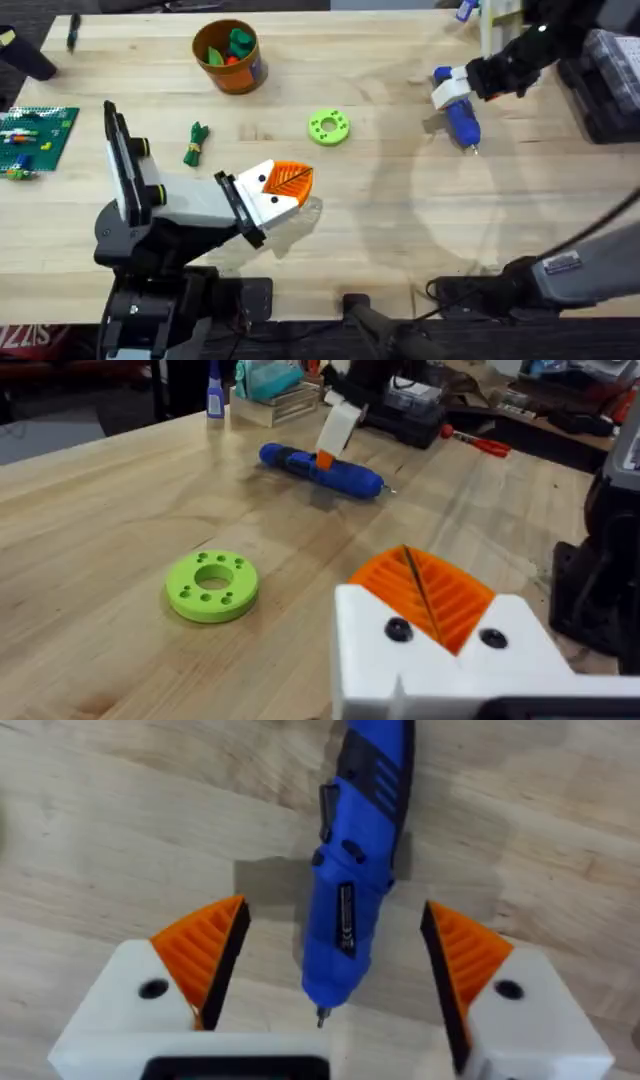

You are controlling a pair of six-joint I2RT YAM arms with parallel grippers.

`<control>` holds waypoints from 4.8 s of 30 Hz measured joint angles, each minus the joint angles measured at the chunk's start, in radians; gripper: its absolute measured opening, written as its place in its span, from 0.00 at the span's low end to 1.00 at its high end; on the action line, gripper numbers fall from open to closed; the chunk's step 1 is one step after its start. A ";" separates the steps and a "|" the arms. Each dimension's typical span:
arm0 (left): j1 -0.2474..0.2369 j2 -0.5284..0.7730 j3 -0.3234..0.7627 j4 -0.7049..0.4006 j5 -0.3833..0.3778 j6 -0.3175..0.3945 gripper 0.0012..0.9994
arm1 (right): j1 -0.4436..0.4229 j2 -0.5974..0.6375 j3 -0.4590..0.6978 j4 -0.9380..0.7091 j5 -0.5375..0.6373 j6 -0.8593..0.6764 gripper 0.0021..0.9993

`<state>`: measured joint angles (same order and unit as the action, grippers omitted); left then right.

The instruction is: Pick up the gripper from the table and insert it into the empty holder that is missing its gripper. Then pick up a screw, insert it into the mounting hole, and use the screwdriver to tighten it. Finally, clean up the table by picking up the vegetable and placing it into the bucket.

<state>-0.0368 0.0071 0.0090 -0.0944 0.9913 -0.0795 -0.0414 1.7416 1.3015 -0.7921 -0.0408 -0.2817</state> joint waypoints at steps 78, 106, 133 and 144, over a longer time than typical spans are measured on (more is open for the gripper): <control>0.000 0.000 0.000 0.000 0.000 0.000 0.02 | 0.278 -0.341 0.101 -0.286 0.037 0.296 0.02; 0.000 0.000 0.000 0.000 0.000 0.000 0.02 | 0.565 -0.888 -0.525 0.758 -0.291 0.385 0.01; 0.000 0.000 0.000 0.000 0.000 0.000 0.02 | 0.942 -0.562 -0.526 1.480 -0.402 0.215 0.01; 0.000 0.000 0.000 0.000 0.000 0.000 0.02 | 0.943 -0.554 -0.526 1.493 -0.424 0.163 0.01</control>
<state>-0.0368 0.0071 0.0090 -0.0944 0.9913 -0.0795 0.9014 1.1877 0.7757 0.7004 -0.4651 -0.1188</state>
